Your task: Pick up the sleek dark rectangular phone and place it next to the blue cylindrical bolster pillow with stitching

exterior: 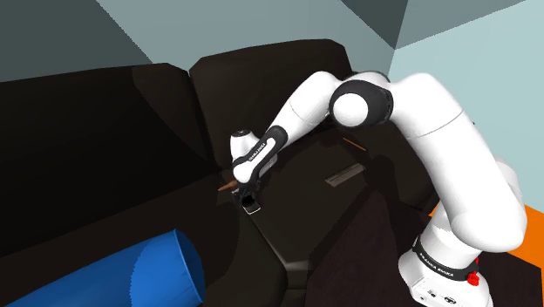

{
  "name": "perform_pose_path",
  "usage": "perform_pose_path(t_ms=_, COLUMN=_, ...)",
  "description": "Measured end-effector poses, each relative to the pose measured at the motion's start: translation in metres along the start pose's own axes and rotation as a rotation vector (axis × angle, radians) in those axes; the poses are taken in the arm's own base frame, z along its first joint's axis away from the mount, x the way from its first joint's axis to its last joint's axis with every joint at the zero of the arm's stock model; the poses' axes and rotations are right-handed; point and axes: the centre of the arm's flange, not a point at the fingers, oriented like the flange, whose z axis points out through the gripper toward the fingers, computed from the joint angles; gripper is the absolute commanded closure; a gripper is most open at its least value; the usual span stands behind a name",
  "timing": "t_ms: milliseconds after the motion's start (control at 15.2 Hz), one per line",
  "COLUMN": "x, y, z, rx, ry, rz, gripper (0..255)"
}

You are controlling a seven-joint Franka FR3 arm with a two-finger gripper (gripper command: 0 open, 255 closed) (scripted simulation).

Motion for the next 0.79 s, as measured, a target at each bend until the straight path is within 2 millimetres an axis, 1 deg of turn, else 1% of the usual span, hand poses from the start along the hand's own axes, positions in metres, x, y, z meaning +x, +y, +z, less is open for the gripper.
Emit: perform_pose_path(t_ms=792, x=-0.003, y=-0.003, z=-0.064, rx=0.0, ry=0.0, rz=0.0, gripper=255)
